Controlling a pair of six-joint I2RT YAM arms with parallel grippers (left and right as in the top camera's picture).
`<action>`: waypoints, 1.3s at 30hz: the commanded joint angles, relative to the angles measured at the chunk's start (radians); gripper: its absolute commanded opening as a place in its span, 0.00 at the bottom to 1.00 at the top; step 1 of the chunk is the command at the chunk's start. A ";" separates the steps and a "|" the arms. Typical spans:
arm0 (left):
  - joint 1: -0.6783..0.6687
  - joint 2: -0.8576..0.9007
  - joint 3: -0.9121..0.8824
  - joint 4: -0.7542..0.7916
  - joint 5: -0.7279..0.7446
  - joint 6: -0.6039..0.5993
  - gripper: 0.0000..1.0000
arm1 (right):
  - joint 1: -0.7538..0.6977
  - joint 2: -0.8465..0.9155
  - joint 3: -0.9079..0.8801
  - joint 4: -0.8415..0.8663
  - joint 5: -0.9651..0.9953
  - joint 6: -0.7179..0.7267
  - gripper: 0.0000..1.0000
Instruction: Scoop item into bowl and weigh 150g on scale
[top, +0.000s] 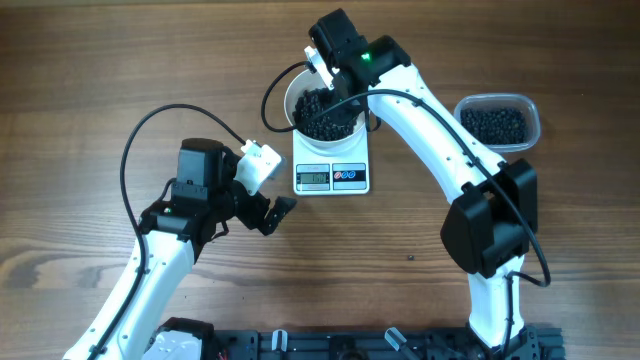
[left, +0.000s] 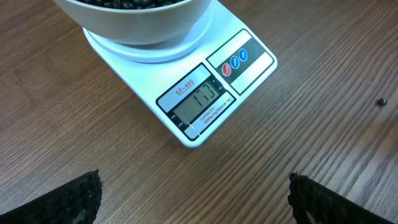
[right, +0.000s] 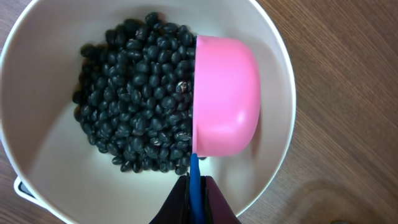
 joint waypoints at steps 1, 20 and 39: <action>0.002 0.001 -0.006 0.000 0.015 -0.006 1.00 | -0.001 0.021 0.019 0.005 -0.027 -0.031 0.04; 0.002 0.001 -0.006 0.000 0.015 -0.006 1.00 | -0.001 0.022 -0.031 -0.003 -0.221 -0.082 0.04; 0.002 0.001 -0.006 0.000 0.015 -0.006 1.00 | -0.087 0.019 -0.030 -0.055 -0.518 -0.023 0.04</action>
